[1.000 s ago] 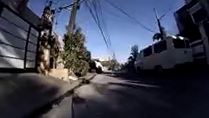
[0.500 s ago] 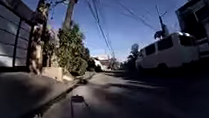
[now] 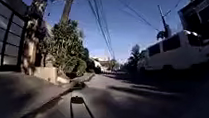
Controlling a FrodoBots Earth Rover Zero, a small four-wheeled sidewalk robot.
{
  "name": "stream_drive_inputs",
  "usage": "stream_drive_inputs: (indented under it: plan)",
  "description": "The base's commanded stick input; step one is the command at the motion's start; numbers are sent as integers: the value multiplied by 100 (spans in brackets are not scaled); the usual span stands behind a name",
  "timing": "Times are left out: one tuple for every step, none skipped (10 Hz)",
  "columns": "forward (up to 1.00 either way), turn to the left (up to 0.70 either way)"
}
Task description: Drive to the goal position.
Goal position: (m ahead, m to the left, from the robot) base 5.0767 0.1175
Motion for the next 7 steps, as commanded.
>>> stream_drive_inputs:
  plan:
    - [100, 6]
    - [100, 8]
    - [100, 8]
    - [100, 8]
    - [100, 7]
    - [100, 3]
    - [100, 0]
